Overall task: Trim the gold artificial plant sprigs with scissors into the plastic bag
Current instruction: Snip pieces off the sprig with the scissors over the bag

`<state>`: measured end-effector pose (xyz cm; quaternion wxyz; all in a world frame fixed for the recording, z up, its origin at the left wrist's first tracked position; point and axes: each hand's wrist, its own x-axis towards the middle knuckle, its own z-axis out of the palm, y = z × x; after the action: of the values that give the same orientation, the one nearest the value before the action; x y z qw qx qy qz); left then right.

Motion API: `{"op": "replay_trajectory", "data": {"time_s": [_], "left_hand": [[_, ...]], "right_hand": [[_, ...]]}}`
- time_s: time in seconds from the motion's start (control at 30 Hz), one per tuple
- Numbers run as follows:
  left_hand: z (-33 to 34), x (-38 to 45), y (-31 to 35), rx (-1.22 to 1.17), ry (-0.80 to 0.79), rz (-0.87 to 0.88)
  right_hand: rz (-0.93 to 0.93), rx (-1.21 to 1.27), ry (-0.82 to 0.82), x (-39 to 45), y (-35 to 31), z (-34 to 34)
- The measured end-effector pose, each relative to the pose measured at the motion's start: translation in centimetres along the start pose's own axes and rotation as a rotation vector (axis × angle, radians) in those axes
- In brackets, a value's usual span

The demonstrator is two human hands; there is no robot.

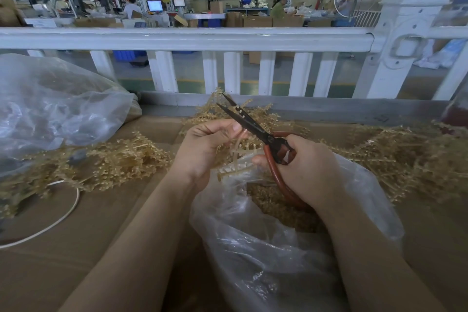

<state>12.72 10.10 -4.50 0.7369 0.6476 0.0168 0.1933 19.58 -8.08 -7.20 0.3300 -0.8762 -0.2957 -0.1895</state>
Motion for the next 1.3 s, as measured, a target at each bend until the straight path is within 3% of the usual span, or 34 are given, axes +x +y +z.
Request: {"op": "replay_trajectory", "data": {"time_s": [0.17, 0.43, 0.9, 1.3], "left_hand": [[0.1, -0.3, 0.4, 0.053, -0.039, 0.024], [-0.5, -0.1, 1.1, 0.414, 0.048, 0.218], [0.5, -0.1, -0.3, 0.211, 0.188, 0.241], [1.3, -0.1, -1.1, 0.093, 0.155, 0.281]], "right_hand": [[0.004, 0.016, -0.003, 0.0, 0.0, 0.1], [0.051, -0.053, -0.048, 0.3, 0.1, 0.1], [0.079, -0.017, -0.098, 0.2, 0.1, 0.1], [0.098, 0.021, -0.032, 0.1, -0.4, -0.1]]}}
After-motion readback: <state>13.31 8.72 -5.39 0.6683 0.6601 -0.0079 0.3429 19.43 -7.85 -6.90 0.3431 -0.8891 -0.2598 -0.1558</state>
